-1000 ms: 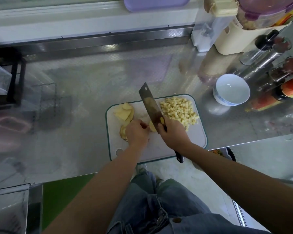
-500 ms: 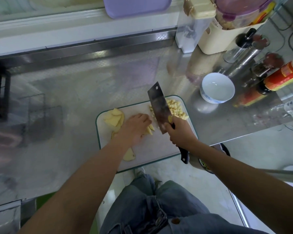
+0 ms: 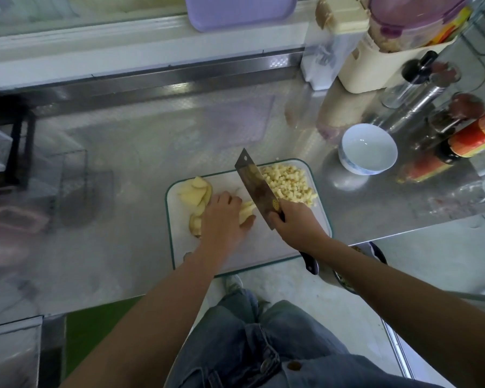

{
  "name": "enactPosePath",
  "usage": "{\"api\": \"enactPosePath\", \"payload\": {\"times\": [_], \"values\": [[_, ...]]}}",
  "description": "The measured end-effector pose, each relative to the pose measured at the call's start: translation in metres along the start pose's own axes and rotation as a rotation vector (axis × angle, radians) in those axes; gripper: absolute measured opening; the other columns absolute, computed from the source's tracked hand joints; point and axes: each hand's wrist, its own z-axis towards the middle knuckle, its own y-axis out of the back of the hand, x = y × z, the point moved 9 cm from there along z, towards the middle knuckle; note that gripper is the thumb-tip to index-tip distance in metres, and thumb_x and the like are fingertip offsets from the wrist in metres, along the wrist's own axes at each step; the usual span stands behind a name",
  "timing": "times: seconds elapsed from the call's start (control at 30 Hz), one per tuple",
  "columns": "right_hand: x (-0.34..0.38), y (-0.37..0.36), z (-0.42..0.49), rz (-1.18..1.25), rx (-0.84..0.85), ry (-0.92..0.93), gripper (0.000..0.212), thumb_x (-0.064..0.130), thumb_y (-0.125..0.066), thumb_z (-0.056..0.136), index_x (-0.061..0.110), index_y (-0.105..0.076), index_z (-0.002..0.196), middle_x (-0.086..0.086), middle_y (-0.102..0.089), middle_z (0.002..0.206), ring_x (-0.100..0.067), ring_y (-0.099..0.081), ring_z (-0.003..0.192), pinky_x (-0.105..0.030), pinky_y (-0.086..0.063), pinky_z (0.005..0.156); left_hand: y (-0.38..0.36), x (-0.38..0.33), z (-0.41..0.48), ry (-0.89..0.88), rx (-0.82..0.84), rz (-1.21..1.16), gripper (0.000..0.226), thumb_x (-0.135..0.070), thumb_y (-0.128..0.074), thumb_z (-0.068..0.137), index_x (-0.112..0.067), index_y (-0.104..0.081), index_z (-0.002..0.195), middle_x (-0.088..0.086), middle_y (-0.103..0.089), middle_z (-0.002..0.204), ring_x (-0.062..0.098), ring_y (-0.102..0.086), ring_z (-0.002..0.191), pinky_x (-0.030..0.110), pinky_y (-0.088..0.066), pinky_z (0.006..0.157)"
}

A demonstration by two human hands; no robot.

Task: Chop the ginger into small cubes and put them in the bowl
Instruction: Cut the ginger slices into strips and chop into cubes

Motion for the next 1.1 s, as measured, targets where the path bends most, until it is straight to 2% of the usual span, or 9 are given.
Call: {"api": "enactPosePath", "payload": {"times": [0.17,0.3,0.43,0.63,0.73,0.83,0.97,1.1], "values": [[-0.003,0.003,-0.001,-0.002,-0.02,0.01,0.028,0.027,-0.049,0.095,0.011,-0.048,0.071,-0.007,-0.05,0.06,-0.024,-0.047,0.056,-0.032,-0.031,0.051,0.003,0.009,0.006,0.159,-0.011,-0.192,0.016,-0.024,-0.062,0.089,-0.015,-0.069,0.101,0.006,-0.059,0.1,0.024,-0.052,0.101,0.036,-0.046,0.076],[-0.007,0.005,0.0,0.0,-0.028,-0.005,0.029,0.026,-0.049,0.094,0.011,-0.045,0.069,-0.007,-0.049,0.06,-0.023,-0.045,0.055,-0.031,-0.028,0.049,0.003,0.022,0.017,0.25,-0.017,-0.201,0.017,-0.024,-0.062,0.091,-0.018,-0.07,0.103,0.005,-0.064,0.1,0.022,-0.056,0.098,0.034,-0.047,0.075],[-0.009,0.006,0.002,0.007,-0.025,-0.018,0.03,0.026,-0.05,0.094,0.013,-0.042,0.068,-0.004,-0.045,0.057,-0.02,-0.042,0.052,-0.031,-0.027,0.048,0.006,0.021,0.022,0.215,-0.018,-0.187,0.015,-0.027,-0.065,0.088,-0.019,-0.07,0.1,0.004,-0.06,0.098,0.022,-0.052,0.098,0.033,-0.046,0.076],[-0.009,0.001,0.001,-0.045,0.0,-0.005,0.025,0.024,-0.049,0.094,0.01,-0.048,0.074,-0.008,-0.052,0.065,-0.026,-0.049,0.06,-0.031,-0.032,0.053,0.001,0.011,0.01,0.107,-0.002,-0.134,0.022,-0.031,-0.063,0.087,-0.017,-0.069,0.103,0.005,-0.055,0.101,0.022,-0.051,0.097,0.033,-0.046,0.069],[-0.008,-0.002,0.0,-0.078,0.002,0.01,0.023,0.023,-0.047,0.094,0.011,-0.048,0.075,-0.006,-0.05,0.063,-0.023,-0.047,0.057,-0.029,-0.028,0.048,0.004,0.006,0.005,0.046,-0.032,-0.135,0.034,-0.032,-0.068,0.084,-0.012,-0.067,0.111,0.007,-0.057,0.105,0.025,-0.053,0.099,0.035,-0.048,0.074],[-0.004,-0.004,0.001,-0.107,0.0,0.031,0.024,0.024,-0.046,0.095,0.015,-0.043,0.073,-0.001,-0.045,0.061,-0.014,-0.042,0.052,-0.027,-0.024,0.046,-0.001,0.0,0.0,-0.055,0.01,-0.079,0.048,-0.036,-0.071,0.08,-0.009,-0.064,0.12,0.011,-0.06,0.112,0.03,-0.053,0.103,0.039,-0.048,0.085],[-0.001,-0.009,0.003,-0.177,0.018,0.029,0.023,0.026,-0.043,0.096,0.017,-0.042,0.075,0.002,-0.043,0.062,-0.014,-0.042,0.055,-0.026,-0.026,0.048,-0.008,0.002,-0.003,-0.045,0.055,-0.071,0.052,-0.036,-0.068,0.084,-0.013,-0.058,0.129,0.008,-0.058,0.12,0.027,-0.05,0.109,0.037,-0.044,0.091],[0.001,-0.015,0.004,-0.216,0.032,0.016,0.023,0.024,-0.042,0.096,0.021,-0.036,0.074,0.004,-0.04,0.063,-0.011,-0.038,0.054,-0.026,-0.024,0.047,-0.009,0.001,-0.002,-0.047,0.056,-0.082,0.049,-0.032,-0.069,0.084,-0.014,-0.06,0.128,0.006,-0.057,0.119,0.026,-0.049,0.108,0.036,-0.044,0.089]]}}
